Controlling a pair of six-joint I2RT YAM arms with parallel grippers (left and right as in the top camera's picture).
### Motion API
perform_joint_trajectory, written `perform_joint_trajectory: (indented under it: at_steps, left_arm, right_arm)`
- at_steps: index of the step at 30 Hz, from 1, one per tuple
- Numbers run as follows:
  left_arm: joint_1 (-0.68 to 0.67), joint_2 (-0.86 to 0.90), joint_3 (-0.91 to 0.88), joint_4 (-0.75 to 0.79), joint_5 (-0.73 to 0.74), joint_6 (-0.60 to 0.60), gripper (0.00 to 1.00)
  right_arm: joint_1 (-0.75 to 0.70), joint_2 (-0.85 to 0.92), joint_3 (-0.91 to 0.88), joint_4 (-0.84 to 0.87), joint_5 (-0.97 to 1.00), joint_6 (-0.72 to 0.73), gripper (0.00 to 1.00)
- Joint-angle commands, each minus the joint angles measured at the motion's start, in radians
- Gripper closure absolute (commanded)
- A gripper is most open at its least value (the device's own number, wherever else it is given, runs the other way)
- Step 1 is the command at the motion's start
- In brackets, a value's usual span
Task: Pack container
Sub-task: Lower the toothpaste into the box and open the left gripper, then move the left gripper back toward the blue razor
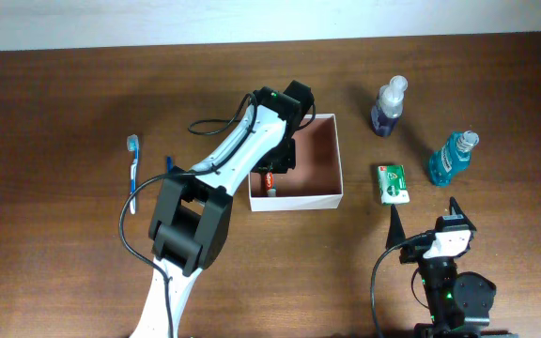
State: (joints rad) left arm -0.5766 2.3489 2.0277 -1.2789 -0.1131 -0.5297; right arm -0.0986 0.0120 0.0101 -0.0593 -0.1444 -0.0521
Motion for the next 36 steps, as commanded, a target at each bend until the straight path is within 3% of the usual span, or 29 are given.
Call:
perform_joint_trajectory:
  at_steps: [1,10,13,15,17,18,28,36]
  left_arm:
    - [-0.001,0.013,0.046,-0.028,-0.016,0.031,0.68]
    - [-0.001,0.013,0.346,-0.229,-0.016,0.065,0.68]
    - [0.000,0.013,0.486,-0.304,-0.016,0.083,0.60]
    - [0.003,0.013,0.587,-0.363,-0.017,0.113,0.40]
    - [0.017,0.012,0.678,-0.409,-0.032,0.137,0.31]
    - [0.025,0.002,0.696,-0.409,-0.016,0.189,0.02]
    - [0.252,-0.087,0.692,-0.409,0.047,0.282,0.01]
    - [0.462,-0.157,0.435,-0.409,0.067,0.301,0.01]
  right_arm:
    - [-0.008,-0.008,-0.005,-0.005,-0.003,0.004,0.02]
    - [-0.008,-0.008,-0.005,-0.005,-0.003,0.004,0.02]
    - [-0.008,-0.008,-0.005,-0.005,-0.003,0.004,0.02]
    - [-0.008,-0.008,-0.005,-0.005,-0.003,0.004,0.01]
    - [-0.008,-0.008,-0.005,-0.005,-0.003,0.004,0.02]
    - [-0.008,-0.008,-0.005,-0.005,-0.003,0.004,0.02]
    - [-0.008,-0.008,-0.005,-0.005,-0.003,0.004,0.02]
    - [-0.008,-0.008,-0.005,-0.005,-0.003,0.004,0.02]
